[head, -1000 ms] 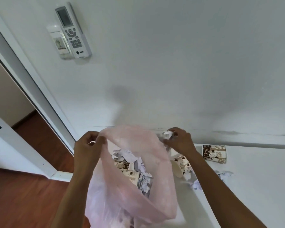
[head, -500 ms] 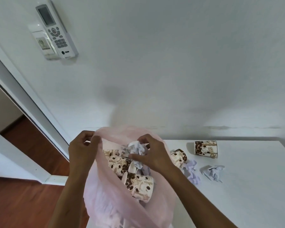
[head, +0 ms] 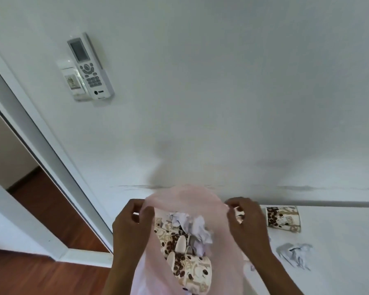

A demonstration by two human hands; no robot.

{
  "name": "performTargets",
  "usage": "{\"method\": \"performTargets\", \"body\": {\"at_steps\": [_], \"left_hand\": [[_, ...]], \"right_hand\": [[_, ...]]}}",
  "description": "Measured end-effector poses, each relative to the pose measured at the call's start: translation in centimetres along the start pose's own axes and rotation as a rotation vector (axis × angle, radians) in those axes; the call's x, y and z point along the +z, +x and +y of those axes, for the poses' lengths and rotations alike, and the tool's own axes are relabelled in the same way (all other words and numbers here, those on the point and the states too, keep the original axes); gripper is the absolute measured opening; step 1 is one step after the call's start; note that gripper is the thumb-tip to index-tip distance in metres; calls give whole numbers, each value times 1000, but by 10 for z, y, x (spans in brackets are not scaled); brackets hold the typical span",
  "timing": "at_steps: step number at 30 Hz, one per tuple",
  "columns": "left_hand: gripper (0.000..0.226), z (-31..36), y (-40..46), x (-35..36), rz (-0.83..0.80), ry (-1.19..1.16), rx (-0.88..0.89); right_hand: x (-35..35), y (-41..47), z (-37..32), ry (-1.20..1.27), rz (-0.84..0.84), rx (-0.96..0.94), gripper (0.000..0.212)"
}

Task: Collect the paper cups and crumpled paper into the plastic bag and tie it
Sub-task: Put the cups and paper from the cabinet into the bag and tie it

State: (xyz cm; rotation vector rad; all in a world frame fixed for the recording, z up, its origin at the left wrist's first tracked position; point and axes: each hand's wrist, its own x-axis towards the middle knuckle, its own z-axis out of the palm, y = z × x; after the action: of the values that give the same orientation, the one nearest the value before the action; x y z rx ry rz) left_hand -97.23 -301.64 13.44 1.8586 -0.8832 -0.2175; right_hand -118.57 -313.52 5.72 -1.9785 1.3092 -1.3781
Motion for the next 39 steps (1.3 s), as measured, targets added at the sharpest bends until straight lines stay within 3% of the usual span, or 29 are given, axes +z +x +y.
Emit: {"method": "performTargets", "body": {"at_steps": [2, 5, 8, 12, 19, 22, 25, 27, 31, 35, 39], "left_hand": [[11, 0, 2, 0, -7, -3, 9], [11, 2, 3, -1, -9, -4, 4], [11, 5, 1, -3, -16, -8, -24], [14, 6, -1, -5, -15, -18, -44], [15, 4, 5, -7, 39, -36, -42], [12, 7, 7, -5, 99, -51, -42], [17, 6, 8, -1, 151, -68, -71], [13, 5, 9, 2, 164, -81, -82], [11, 5, 7, 6, 180, -99, -84], [12, 5, 3, 7, 160, -95, -73], [12, 7, 3, 6, 151, -77, -62]], "right_hand": [[-3, 12, 32, -192, -66, 82, 47], [-3, 28, 77, -545, -559, 92, 78], [5, 32, 92, -663, -853, 18, 79], [18, 34, 98, -617, -795, -26, 62], [-1, 25, 93, -152, -405, 384, 57], [-15, 22, 67, 51, -195, 480, 57], [-30, 17, 31, 258, -102, 463, 54], [-38, 9, 10, 369, -189, 379, 54], [-30, -10, -18, 422, -557, 259, 57], [7, -15, -33, 144, -555, 309, 54], [30, -13, -46, 274, -632, 301, 77]]}}
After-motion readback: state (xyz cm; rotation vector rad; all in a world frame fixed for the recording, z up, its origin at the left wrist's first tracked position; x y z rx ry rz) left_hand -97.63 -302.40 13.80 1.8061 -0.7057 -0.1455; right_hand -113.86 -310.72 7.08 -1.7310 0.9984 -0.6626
